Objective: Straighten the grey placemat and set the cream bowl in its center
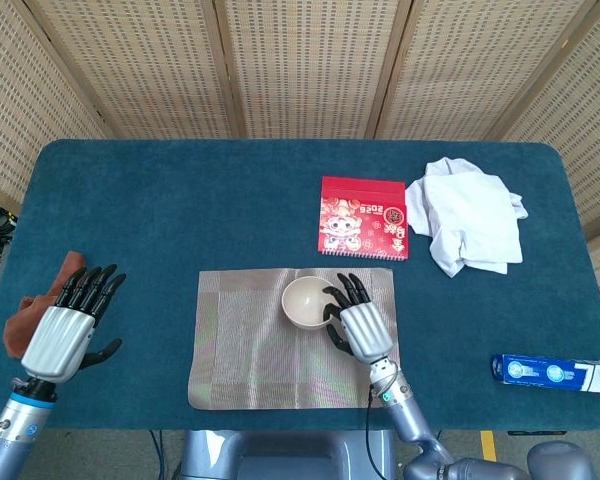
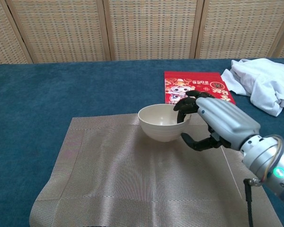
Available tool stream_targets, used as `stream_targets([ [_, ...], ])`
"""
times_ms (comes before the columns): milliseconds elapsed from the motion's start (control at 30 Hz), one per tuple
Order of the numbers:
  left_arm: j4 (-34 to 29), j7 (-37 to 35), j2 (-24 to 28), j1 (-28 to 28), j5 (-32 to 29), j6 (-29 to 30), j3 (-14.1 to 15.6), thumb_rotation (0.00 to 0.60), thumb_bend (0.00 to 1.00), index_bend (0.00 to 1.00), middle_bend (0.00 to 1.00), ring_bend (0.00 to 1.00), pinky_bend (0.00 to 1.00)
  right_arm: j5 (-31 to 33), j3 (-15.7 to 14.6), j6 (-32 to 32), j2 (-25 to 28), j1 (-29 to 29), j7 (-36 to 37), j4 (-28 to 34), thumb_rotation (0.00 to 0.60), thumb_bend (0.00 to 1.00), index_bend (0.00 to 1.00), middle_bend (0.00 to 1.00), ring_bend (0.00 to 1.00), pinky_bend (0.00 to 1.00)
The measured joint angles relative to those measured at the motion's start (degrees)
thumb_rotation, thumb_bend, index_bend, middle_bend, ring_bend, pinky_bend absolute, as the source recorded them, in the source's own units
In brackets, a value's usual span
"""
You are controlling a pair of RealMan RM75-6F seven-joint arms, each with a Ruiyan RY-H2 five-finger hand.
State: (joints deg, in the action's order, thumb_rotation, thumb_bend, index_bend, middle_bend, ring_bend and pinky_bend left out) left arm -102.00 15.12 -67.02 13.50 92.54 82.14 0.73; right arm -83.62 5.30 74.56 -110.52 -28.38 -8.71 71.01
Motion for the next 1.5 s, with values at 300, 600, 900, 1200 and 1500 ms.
stream_targets([
  [300, 0.5, -0.6, 0.0, 0.1, -0.3, -0.9, -0.5, 0.6, 0.2, 0.0, 0.0, 0.0, 0.0, 0.4, -0.4, -1.6, -3.5, 0.5, 1.2, -2.2, 0.6, 0.6, 0.72, 0.32, 0.03, 0.1],
  [600, 0.3, -0.6, 0.2, -0.1, -0.2, -0.8, -0.7, 0.6, 0.2, 0.0, 0.0, 0.0, 0.0, 0.3, -1.3, -2.6, -0.6, 1.3, -1.6, 0.2, 0.6, 0.44, 0.41, 0.09, 0.0, 0.0],
  [900, 0.1, 0.0, 0.2, -0.4, 0.1, -0.7, -0.6, 0.6, 0.2, 0.0, 0.0, 0.0, 0.0, 3.7, -0.9, -2.8, 9.0, 3.8, -7.1, 8.4, 0.6, 0.38, 0.26, 0.0, 0.0, 0.0],
  [1200, 0.5, 2.1, -0.2, -1.5, -1.6, -0.4, -0.5, 0.6, 0.2, 0.0, 0.0, 0.0, 0.0, 2.2, -1.5, 1.1, 23.6, 8.1, -1.0, 11.9, 0.6, 0.34, 0.23, 0.0, 0.0, 0.0],
  [1500, 2.2, 2.3, -0.8, -4.0, -3.2, 1.8, -0.2, 0.6, 0.2, 0.0, 0.0, 0.0, 0.0, -1.9, -4.2, 7.8, 32.6, 14.0, 9.6, 9.1, 0.6, 0.32, 0.17, 0.0, 0.0, 0.0],
])
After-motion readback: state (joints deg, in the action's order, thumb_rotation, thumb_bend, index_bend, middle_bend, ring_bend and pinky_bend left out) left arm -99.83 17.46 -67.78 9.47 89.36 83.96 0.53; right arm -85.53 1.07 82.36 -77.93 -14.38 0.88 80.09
